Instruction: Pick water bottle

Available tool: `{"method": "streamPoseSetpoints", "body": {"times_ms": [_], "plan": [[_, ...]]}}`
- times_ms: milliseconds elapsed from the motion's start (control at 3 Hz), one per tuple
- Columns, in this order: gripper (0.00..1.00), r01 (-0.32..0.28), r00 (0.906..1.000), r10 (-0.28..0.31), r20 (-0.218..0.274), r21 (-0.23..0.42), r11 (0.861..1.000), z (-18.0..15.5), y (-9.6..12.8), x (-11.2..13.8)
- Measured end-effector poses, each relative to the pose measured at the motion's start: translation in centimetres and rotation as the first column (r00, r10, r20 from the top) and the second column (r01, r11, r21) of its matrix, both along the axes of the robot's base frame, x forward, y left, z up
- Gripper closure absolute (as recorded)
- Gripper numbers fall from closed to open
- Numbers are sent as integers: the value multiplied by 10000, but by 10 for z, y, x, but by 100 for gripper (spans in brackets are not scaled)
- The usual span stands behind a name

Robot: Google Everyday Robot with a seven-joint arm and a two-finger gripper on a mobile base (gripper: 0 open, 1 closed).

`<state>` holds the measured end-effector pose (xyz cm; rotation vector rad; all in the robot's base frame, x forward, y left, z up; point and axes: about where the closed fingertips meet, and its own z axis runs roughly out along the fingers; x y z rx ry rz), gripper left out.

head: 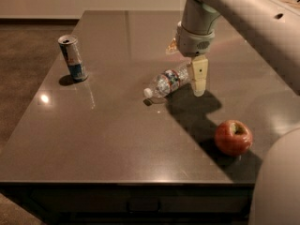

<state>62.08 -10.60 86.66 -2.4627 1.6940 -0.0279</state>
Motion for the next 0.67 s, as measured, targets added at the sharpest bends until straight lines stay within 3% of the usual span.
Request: {"method": "streamPoseSetpoints", "body": {"times_ms": [333, 667], "plan": [[18, -439, 9986, 432, -314, -229, 9988, -9, 6, 4], [39, -516, 9973, 498, -537, -332, 9981, -13, 9, 9]]}}
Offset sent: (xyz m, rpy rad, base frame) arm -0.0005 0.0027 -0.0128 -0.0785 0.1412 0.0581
